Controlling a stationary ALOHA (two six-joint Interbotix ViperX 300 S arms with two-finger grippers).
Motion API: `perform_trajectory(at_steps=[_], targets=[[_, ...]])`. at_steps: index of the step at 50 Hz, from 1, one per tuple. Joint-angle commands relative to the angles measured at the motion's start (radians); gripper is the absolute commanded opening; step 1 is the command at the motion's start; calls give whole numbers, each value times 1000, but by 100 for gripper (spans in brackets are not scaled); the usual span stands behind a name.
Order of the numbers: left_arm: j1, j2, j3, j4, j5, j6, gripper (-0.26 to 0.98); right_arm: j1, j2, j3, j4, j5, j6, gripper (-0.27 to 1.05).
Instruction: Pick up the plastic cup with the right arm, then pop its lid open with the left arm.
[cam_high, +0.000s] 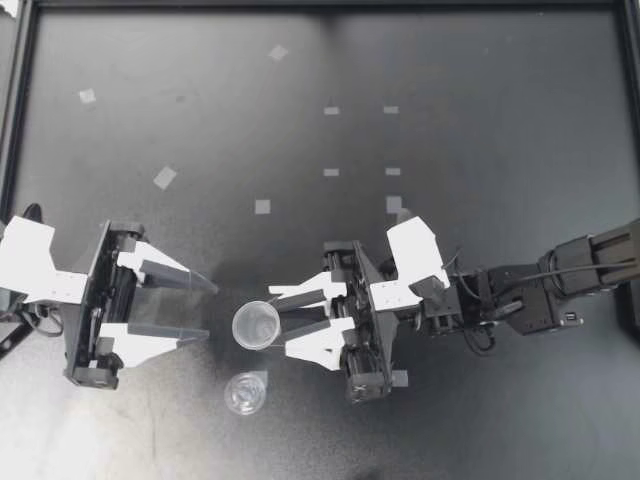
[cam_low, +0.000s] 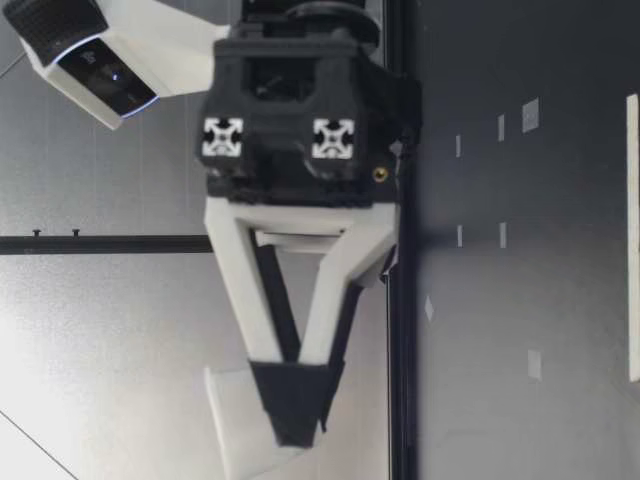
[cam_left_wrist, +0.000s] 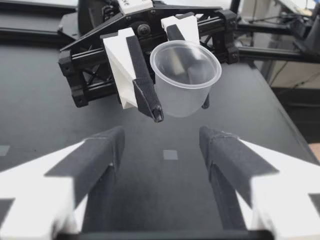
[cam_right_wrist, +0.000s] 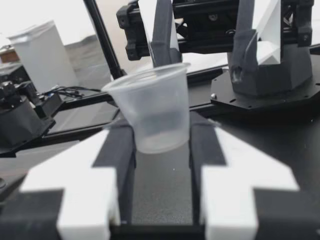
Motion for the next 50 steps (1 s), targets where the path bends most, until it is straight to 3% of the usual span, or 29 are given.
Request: perform_trajectory(at_steps=[1, 50], targets=[[0, -5, -9, 2, -5, 2, 57, 3, -21, -11, -2, -3, -2, 27], [-2, 3, -9, 2, 11, 9, 57, 3, -18, -14, -2, 0, -5, 27]])
